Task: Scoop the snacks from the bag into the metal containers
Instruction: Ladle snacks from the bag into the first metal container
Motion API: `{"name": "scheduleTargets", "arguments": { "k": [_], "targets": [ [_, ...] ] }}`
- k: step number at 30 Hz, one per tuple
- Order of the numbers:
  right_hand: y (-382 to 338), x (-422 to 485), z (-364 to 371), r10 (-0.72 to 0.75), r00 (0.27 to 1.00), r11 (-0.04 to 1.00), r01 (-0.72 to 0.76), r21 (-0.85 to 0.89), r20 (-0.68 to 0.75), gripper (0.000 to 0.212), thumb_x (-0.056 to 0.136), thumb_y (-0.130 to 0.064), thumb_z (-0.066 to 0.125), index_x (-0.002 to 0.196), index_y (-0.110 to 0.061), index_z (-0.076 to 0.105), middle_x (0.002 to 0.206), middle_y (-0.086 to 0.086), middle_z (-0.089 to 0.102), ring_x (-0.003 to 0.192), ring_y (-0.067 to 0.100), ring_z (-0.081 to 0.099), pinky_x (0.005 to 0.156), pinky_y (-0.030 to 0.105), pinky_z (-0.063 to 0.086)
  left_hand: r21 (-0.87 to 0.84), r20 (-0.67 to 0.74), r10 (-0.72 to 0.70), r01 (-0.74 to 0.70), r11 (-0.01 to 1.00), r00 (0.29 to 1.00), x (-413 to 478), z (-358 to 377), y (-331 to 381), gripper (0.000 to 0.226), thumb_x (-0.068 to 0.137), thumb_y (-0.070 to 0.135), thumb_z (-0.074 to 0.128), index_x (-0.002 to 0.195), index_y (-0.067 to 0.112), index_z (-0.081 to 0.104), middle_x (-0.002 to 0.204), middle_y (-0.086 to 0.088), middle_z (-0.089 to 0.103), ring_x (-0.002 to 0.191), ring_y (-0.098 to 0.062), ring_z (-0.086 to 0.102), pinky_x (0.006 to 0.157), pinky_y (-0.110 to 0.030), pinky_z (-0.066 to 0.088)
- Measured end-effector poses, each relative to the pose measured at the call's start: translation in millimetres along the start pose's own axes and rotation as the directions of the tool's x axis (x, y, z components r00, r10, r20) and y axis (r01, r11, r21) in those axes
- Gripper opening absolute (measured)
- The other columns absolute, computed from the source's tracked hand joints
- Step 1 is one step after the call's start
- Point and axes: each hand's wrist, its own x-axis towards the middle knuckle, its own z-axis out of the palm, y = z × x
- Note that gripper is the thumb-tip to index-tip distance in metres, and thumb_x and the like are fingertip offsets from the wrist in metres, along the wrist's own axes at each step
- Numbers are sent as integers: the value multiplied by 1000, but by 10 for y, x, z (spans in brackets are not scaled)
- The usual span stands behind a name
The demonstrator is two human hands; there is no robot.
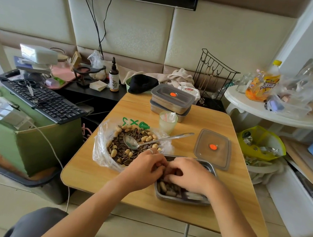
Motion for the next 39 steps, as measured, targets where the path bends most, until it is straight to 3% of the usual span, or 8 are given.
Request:
{"name": "scheduleTargets", "arguments": {
  "k": [5,11,14,17,24,30,34,39],
  "targets": [
    [131,174,-141,71,965,990,-37,135,-252,18,100,-38,63,91,-29,75,97,-16,71,94,2,63,86,32,53,-59,-19,-19,18,998,1000,70,-103,-39,14,100,23,61,105,21,74,91,14,65,82,3,56,68,-9,39],
    [117,739,-169,207,793,961,-56,270,-573,17,101,-18,59,105,-23,74,102,-11,71,87,11,69,68,21,48,-158,-102,-107,90,983,989,226,-240,-115,17,102,18,61,98,13,77,63,22,58,50,3,49,51,-12,34],
    [111,1042,-183,219,804,954,-57,295,-552,35,98,-7,55,129,-19,68,130,-4,64,105,24,69,91,42,58,-202,-130,-155,126,971,979,305,-301,-200,18,102,18,60,97,15,77,63,17,62,46,-3,45,48,-14,32],
    [78,1279,-184,201,828,964,-73,255,-523,48,96,1,52,135,-24,64,140,-2,58,123,23,60,104,39,52,-194,-154,-168,137,971,974,374,-365,-274,19,102,17,60,94,19,77,69,8,69,47,-7,47,48,-16,34],
    [56,1518,-104,250,842,965,-254,58,-479,61,96,-1,45,148,-33,55,149,1,52,125,32,56,94,42,52,-200,-197,-225,185,962,954,502,-511,-423,19,102,17,59,94,18,77,60,12,58,46,-4,44,46,-14,32],
    [62,1504,-186,308,778,951,-253,176,-548,47,94,-4,48,129,-23,73,132,5,70,122,30,60,98,37,51,-274,-235,-278,211,938,931,518,-552,-459,21,103,17,58,94,18,77,61,9,61,46,-6,41,45,-15,31],
    [72,1468,-221,316,710,939,-138,315,-630,36,97,-8,50,116,-23,78,121,-1,75,98,28,72,86,44,62,-306,-258,-297,214,928,919,498,-556,-454,22,102,16,58,91,19,77,60,5,62,46,-6,40,45,-19,31],
    [49,1446,-136,239,855,971,-219,98,-461,60,97,-3,44,147,-34,56,154,-2,50,129,26,56,99,40,53,-307,-258,-313,230,924,914,455,-512,-426,21,102,15,58,93,18,77,52,18,57,44,-6,40,44,-15,28]
  ]
}}
